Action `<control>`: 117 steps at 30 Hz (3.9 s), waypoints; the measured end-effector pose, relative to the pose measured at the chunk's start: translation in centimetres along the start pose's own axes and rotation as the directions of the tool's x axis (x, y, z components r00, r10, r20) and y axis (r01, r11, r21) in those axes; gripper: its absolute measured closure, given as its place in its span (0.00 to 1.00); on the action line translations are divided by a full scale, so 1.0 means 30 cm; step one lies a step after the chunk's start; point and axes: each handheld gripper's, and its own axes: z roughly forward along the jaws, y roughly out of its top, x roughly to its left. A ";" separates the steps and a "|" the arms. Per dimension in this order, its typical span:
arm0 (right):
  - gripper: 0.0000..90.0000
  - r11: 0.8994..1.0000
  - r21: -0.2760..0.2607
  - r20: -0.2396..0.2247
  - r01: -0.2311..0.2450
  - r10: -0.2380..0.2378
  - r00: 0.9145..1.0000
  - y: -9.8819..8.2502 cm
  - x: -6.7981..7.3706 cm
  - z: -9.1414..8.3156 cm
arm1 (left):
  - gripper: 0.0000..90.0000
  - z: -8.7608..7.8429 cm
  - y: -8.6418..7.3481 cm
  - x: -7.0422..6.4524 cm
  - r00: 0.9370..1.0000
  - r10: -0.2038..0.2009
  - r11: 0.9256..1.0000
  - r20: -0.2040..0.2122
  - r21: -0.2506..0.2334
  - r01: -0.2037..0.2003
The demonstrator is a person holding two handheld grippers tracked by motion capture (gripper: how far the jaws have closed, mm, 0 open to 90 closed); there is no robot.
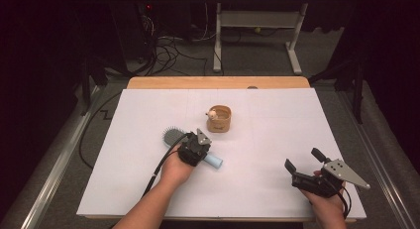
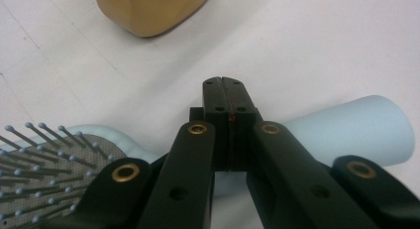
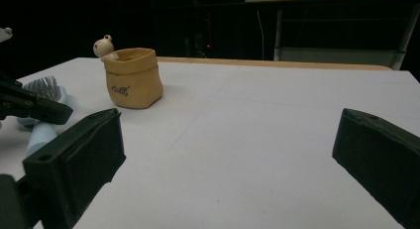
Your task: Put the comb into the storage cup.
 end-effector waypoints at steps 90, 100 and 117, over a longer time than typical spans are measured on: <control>0.00 1.000 0.000 0.006 0.013 -0.013 1.000 0.001 0.010 0.000 | 0.74 -0.340 -0.448 0.173 0.967 -0.254 0.914 0.030 -0.319 0.250; 0.00 1.000 0.002 0.004 0.008 -0.008 1.000 0.000 0.011 0.001 | 1.00 -0.298 -0.395 0.051 0.994 -0.088 0.977 0.066 -0.191 0.099; 0.00 1.000 -0.004 0.008 0.007 -0.007 1.000 0.003 0.008 -0.003 | 1.00 -0.268 -0.403 0.025 0.998 -0.056 0.998 0.027 -0.024 0.056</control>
